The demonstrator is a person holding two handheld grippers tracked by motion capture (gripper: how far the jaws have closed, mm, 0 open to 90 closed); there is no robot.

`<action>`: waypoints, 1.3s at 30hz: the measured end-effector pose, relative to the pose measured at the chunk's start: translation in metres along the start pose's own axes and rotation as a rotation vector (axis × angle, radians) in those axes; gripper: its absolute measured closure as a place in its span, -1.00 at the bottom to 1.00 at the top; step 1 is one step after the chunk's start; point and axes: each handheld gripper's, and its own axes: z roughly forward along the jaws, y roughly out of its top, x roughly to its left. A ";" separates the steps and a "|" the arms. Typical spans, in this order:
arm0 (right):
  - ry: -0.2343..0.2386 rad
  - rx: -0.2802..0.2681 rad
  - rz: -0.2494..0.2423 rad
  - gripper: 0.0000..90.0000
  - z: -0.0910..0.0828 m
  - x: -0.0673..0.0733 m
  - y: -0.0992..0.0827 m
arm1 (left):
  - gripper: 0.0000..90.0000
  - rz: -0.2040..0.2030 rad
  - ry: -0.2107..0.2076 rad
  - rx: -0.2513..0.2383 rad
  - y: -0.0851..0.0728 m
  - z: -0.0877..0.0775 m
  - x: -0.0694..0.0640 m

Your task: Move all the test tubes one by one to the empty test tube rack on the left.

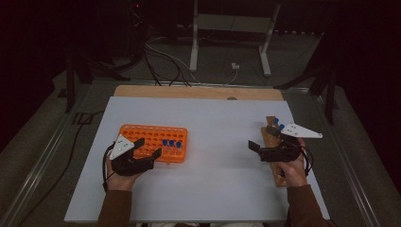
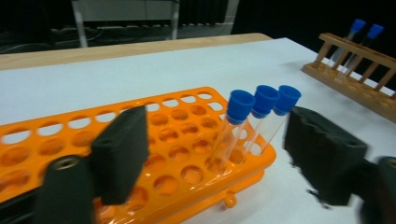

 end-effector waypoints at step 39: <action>-0.294 0.197 -0.042 0.66 0.008 -0.091 -0.020 | -0.99 -0.064 0.067 0.027 -0.009 0.000 0.014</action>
